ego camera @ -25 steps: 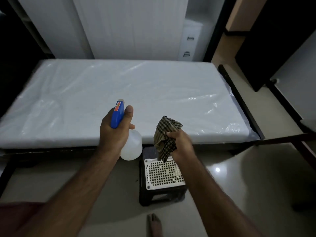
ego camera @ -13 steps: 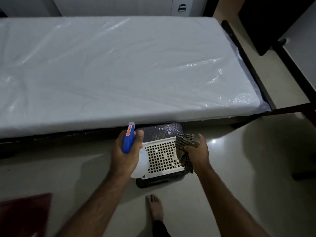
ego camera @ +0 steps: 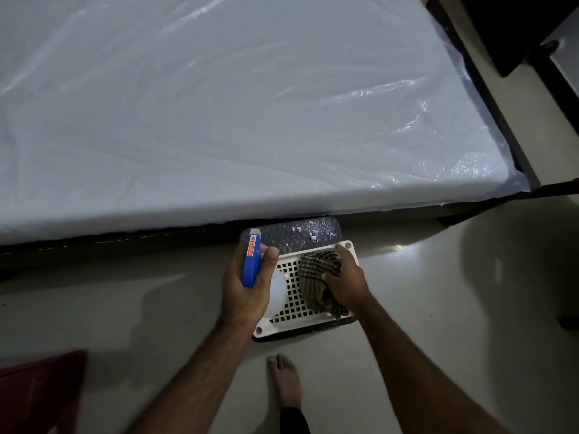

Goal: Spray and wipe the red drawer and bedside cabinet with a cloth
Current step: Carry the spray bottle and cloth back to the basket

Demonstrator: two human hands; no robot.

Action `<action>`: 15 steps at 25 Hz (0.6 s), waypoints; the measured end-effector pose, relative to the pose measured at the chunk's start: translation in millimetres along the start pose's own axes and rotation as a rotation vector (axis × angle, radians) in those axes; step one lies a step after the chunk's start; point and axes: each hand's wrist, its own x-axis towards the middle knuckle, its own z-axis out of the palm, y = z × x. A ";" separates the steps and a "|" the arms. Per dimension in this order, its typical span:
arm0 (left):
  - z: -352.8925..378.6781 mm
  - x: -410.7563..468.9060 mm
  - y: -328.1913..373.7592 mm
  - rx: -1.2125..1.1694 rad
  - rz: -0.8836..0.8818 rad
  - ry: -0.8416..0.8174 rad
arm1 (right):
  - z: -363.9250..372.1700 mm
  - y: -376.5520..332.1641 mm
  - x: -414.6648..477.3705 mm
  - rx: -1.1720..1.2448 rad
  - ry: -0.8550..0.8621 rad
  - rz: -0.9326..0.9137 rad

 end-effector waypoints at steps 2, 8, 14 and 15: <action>9.2 0.6 -12.8 0.006 -0.004 -0.014 | -4.0 11.6 2.0 -0.104 0.104 -0.036; 30.4 -0.8 -53.2 0.034 0.018 0.019 | 4.6 23.9 -17.7 -0.239 0.231 -0.188; 34.4 -8.9 -78.3 0.068 0.076 0.020 | 11.7 19.9 -33.8 -0.190 0.303 -0.246; 33.7 -8.3 -79.8 0.060 0.096 0.000 | 13.1 17.0 -34.9 -0.194 0.320 -0.268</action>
